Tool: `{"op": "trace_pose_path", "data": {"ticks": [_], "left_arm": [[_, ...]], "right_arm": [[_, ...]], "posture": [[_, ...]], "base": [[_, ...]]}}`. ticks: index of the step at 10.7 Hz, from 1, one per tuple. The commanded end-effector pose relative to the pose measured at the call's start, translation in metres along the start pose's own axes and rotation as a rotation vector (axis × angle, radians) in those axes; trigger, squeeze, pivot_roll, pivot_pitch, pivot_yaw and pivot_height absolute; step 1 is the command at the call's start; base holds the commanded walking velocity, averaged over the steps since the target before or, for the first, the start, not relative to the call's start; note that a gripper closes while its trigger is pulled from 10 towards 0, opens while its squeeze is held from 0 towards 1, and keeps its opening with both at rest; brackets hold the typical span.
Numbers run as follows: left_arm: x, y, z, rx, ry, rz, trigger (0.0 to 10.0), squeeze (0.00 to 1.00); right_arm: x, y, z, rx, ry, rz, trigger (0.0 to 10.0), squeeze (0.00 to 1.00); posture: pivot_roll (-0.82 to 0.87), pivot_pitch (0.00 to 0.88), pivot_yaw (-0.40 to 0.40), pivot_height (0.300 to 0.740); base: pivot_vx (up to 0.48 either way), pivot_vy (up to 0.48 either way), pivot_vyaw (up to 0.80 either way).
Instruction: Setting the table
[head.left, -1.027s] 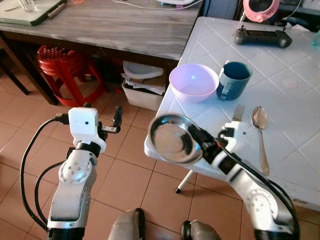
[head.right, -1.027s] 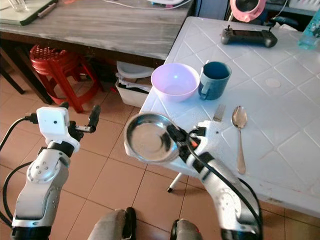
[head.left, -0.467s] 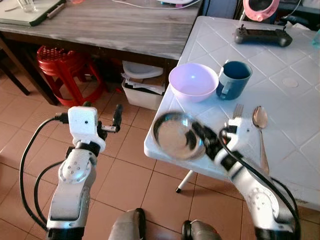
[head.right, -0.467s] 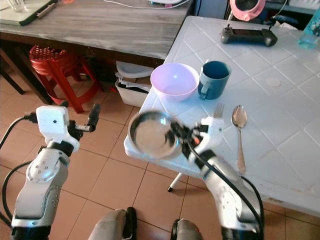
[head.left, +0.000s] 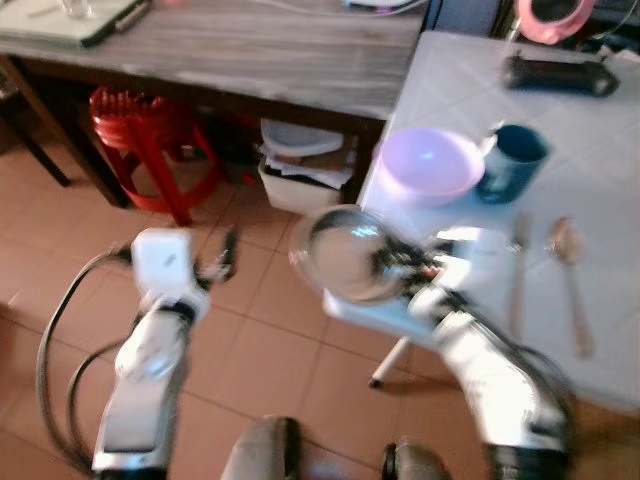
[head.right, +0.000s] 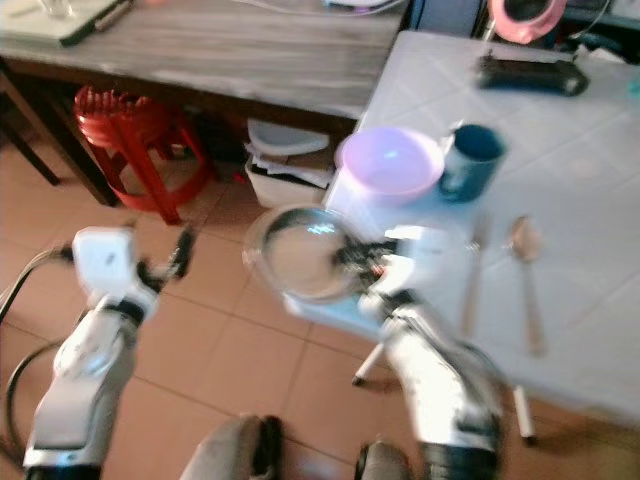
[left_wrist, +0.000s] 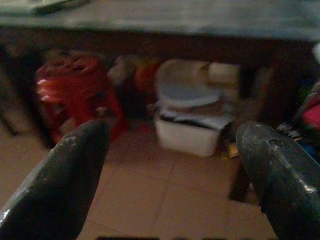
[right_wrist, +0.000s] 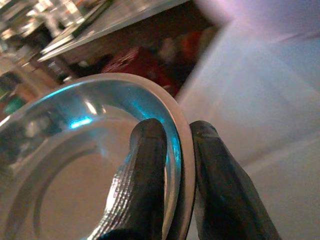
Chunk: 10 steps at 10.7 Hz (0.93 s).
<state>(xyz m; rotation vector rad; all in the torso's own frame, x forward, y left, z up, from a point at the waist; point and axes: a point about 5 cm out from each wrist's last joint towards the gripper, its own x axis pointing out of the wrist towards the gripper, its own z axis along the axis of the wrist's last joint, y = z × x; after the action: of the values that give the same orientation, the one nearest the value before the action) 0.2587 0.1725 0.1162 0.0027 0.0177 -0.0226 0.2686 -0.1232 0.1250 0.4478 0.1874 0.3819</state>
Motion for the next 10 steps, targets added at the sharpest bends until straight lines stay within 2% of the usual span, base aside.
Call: {"op": "trace_pose_path", "data": {"ticks": [1, 2, 4, 6, 10], "left_arm": [[0.0, -0.001, 0.004, 0.009, -0.027, -0.009, 10.0, 0.0], [0.003, -0.001, 0.01, 0.027, -0.055, -0.021, 10.0, 0.0], [0.001, -0.009, 0.01, 0.028, -0.059, -0.058, 10.0, 0.0], [0.001, -0.017, 0.01, 0.018, -0.073, -0.093, 10.0, 0.0], [0.0, -0.014, 0.003, 0.003, -0.062, -0.064, 10.0, 0.0]], "right_arm": [[0.0, -0.003, 0.005, -0.023, -0.019, -0.017, 10.0, 0.0], [0.005, -0.003, 0.011, -0.041, -0.042, -0.032, 10.0, 0.0], [0.009, -0.007, 0.007, -0.058, -0.04, -0.076, 10.0, 0.0], [0.006, -0.014, 0.013, -0.122, -0.085, -0.145, 10.0, 0.0], [-0.007, -0.028, 0.015, -0.211, -0.121, -0.252, 10.0, 0.0]], "posture": [[0.04, 0.148, 0.065, 0.74], [0.04, 0.147, 0.064, 0.74], [0.05, 0.148, 0.061, 0.74], [0.04, 0.151, 0.059, 0.74], [0.03, 0.143, 0.039, 0.74]], "base": [[0.0, 0.48, 0.0], [0.0, 0.428, 0.0], [0.351, 0.326, 0.0], [0.431, 0.0, 0.0], [0.436, 0.0, 0.0]]}}
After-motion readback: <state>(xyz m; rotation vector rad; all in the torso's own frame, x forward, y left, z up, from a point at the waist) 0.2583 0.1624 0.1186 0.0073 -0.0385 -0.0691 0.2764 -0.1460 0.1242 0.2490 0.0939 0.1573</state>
